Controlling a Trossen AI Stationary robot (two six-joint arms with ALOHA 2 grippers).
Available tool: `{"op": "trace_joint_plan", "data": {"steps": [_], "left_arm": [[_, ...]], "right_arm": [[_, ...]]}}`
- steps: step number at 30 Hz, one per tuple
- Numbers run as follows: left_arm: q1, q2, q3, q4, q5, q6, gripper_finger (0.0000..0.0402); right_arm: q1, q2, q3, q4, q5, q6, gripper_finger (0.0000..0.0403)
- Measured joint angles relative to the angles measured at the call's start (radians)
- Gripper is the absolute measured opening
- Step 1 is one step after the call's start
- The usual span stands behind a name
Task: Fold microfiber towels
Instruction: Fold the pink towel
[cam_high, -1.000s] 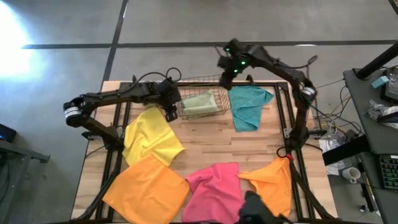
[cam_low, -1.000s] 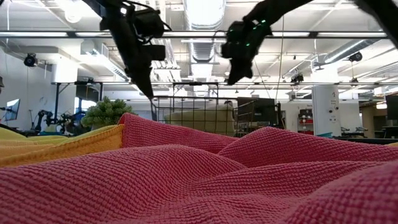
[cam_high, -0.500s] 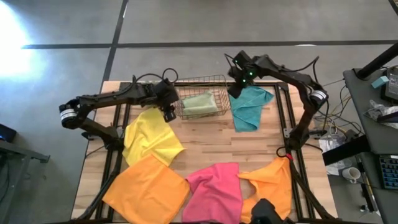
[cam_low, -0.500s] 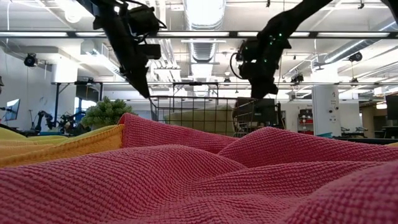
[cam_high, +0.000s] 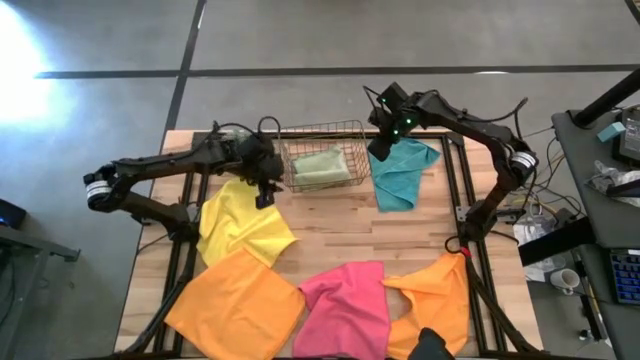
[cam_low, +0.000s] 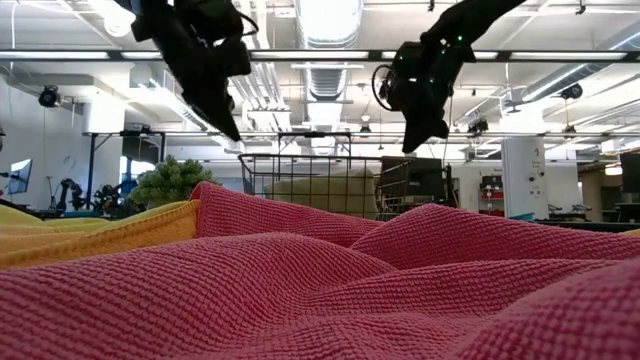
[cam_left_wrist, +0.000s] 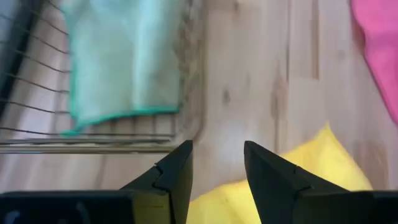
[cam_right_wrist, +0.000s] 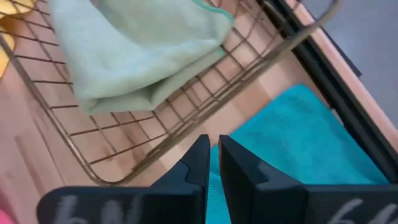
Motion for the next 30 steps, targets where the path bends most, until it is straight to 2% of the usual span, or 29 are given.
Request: {"op": "trace_joint_plan", "data": {"steps": [3,6,10,18,24,30], "left_arm": [[-0.010,0.031,-0.023,0.057,0.014,0.021,0.0128],[-0.025,0.060,-0.040,0.116,0.073,0.016,0.0128],[-0.031,0.093,-0.044,0.156,0.075,0.016,0.0128],[-0.027,0.100,-0.043,0.167,-0.125,0.021,0.0128],[-0.041,0.093,-0.018,0.154,-0.121,0.016,0.0128],[-0.075,0.031,-0.003,0.147,-0.120,0.016,0.0128]], "right_arm": [[0.001,0.001,0.000,0.000,-0.001,-0.010,0.0027],[0.001,0.004,0.000,0.000,-0.002,-0.021,0.0027],[0.001,0.004,0.000,0.000,-0.002,-0.026,0.0027],[0.001,0.004,0.000,0.000,-0.003,-0.041,0.0027],[0.002,-0.002,0.000,-0.023,-0.004,-0.041,0.0027],[0.035,-0.076,-0.002,-0.100,-0.004,-0.048,0.0027]]}}
